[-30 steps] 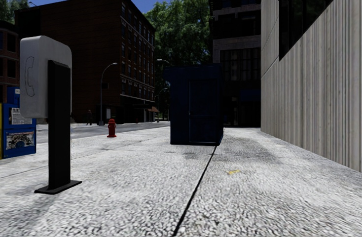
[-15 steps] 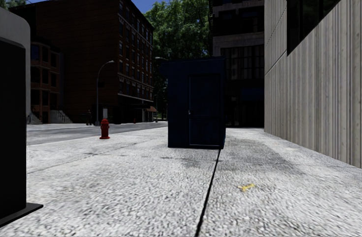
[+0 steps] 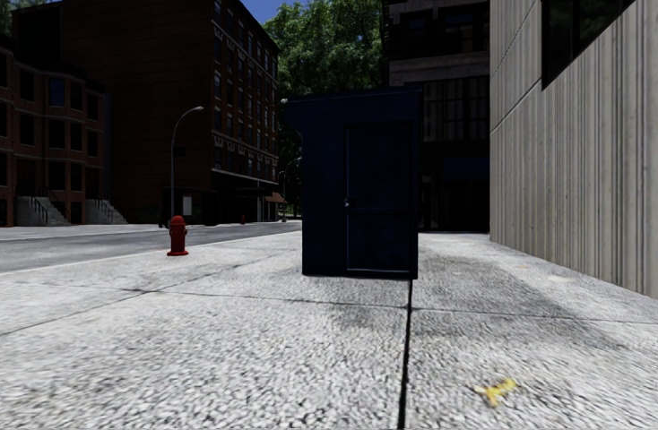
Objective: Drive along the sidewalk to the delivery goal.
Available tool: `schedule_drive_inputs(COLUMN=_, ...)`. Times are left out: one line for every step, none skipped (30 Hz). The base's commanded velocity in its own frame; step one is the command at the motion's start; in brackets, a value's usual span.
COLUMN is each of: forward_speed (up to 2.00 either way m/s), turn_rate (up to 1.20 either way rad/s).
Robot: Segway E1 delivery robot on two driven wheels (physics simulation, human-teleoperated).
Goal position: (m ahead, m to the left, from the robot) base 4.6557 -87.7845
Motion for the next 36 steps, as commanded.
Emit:
schedule_drive_inputs(forward_speed=1.27, turn_rate=0.44)
schedule_drive_inputs(forward_speed=1.27, turn_rate=0.47)
schedule_drive_inputs(forward_speed=1.27, turn_rate=0.48)
schedule_drive_inputs(forward_speed=1.27, turn_rate=0.75)
schedule_drive_inputs(forward_speed=1.27, turn_rate=0.89)
schedule_drive_inputs(forward_speed=1.27, turn_rate=0.93)
schedule_drive_inputs(forward_speed=1.27, turn_rate=0.94)
schedule_drive_inputs(forward_speed=1.27, turn_rate=0.48)
schedule_drive_inputs(forward_speed=1.27, turn_rate=0.35)
schedule_drive_inputs(forward_speed=1.27, turn_rate=0.32)
schedule_drive_inputs(forward_speed=1.27, turn_rate=0.31)
schedule_drive_inputs(forward_speed=1.27, turn_rate=0.31)
schedule_drive_inputs(forward_speed=1.27, turn_rate=0.32)
schedule_drive_inputs(forward_speed=1.27, turn_rate=0.78)
schedule_drive_inputs(forward_speed=1.27, turn_rate=0.83)
schedule_drive_inputs(forward_speed=1.27, turn_rate=0.85)
schedule_drive_inputs(forward_speed=1.27, turn_rate=0.66)
schedule_drive_inputs(forward_speed=1.27, turn_rate=0.22)
schedule_drive_inputs(forward_speed=1.27, turn_rate=0.04)
schedule_drive_inputs(forward_speed=1.27, turn_rate=0.00)
schedule_drive_inputs(forward_speed=1.27, turn_rate=0.00)
schedule_drive_inputs(forward_speed=1.27, turn_rate=0.00)
schedule_drive_inputs(forward_speed=1.27, turn_rate=0.00)
schedule_drive_inputs(forward_speed=1.27, turn_rate=0.09)
schedule_drive_inputs(forward_speed=1.27, turn_rate=0.48)
schedule_drive_inputs(forward_speed=1.27, turn_rate=0.54)
schedule_drive_inputs(forward_speed=1.27, turn_rate=0.54)
schedule_drive_inputs(forward_speed=1.27, turn_rate=0.53)
schedule_drive_inputs(forward_speed=1.27, turn_rate=0.24)
schedule_drive_inputs(forward_speed=1.27, turn_rate=0.05)
schedule_drive_inputs(forward_speed=1.27, turn_rate=0.00)
schedule_drive_inputs(forward_speed=1.27, turn_rate=0.00)
schedule_drive_inputs(forward_speed=1.27, turn_rate=0.00)
schedule_drive_inputs(forward_speed=1.27, turn_rate=0.22)
schedule_drive_inputs(forward_speed=1.27, turn_rate=0.72)
schedule_drive_inputs(forward_speed=1.27, turn_rate=0.88)
